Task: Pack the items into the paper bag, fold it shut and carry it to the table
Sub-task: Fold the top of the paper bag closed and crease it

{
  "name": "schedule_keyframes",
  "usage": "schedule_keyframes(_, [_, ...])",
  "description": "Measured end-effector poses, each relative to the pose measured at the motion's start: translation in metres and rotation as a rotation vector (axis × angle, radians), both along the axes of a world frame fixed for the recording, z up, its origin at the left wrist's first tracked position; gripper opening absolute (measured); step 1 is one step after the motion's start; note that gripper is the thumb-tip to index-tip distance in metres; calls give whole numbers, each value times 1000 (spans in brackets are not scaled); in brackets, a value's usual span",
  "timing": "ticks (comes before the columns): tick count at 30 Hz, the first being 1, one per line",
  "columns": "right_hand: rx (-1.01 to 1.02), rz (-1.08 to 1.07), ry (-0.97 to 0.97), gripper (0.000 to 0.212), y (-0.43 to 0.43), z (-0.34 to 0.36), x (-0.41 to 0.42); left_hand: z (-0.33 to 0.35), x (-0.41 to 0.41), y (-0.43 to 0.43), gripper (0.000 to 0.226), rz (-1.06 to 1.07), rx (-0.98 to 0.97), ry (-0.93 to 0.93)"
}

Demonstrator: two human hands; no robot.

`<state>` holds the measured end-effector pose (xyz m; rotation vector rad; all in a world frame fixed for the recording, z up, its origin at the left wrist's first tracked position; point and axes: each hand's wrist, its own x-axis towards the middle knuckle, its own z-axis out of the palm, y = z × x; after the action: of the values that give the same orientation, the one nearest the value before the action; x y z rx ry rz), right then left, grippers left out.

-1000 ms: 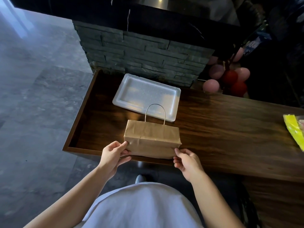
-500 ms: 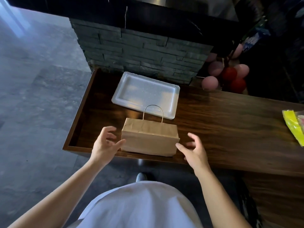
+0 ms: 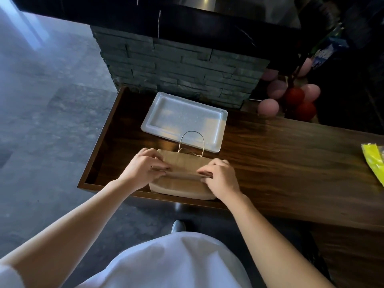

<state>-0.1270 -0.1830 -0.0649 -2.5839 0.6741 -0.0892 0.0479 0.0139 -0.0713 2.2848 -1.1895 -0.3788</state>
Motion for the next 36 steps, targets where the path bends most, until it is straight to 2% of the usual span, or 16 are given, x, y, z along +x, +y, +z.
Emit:
schedule_keyframes(3, [190, -189, 10, 28, -20, -12, -23, -14, 7, 14, 28, 231, -9, 211])
schedule_keyframes(5, [383, -288, -13, 31, -23, -18, -30, -20, 9, 16, 29, 276, -39, 517])
schedule_keyframes(8, [814, -409, -116, 35, -13, -25, -35, -26, 6, 18, 32, 317, -198, 1101])
schedule_keyframes(9, [917, -442, -148, 34, -9, -27, -35, -27, 4, 19, 32, 332, -221, 1184])
schedule_keyframes(11, [995, -484, -206, 30, -4, -32, -33, -30, 0, 20, 29, 333, -249, 1189])
schedule_keyframes(15, [1054, -527, -295, 15, -3, -30, -26, -30, -2, 19, 21, 319, -330, 1047])
schedule_keyframes(20, [1247, -596, -413, 16, 1, -24, -21, -24, -11, 18, 15, 383, -447, 1133])
schedule_keyframes(24, [1284, -602, -463, 9, 14, -5, -12, -12, -15, 29, 14, 412, -575, 1160])
schedule_keyframes(26, [1294, -549, -497, 18, 22, 10, -2, 1, -12, 41, 15, 401, -656, 1142])
schedule_keyframes(31, [1347, -312, -529, 9, 62, 65, 36, 55, 6, 105, 14, 372, -834, 924])
schedule_keyframes(36, [1348, -2, -394, 10, 147, 102, 95, 80, 4, 221, 15, 498, -898, 700])
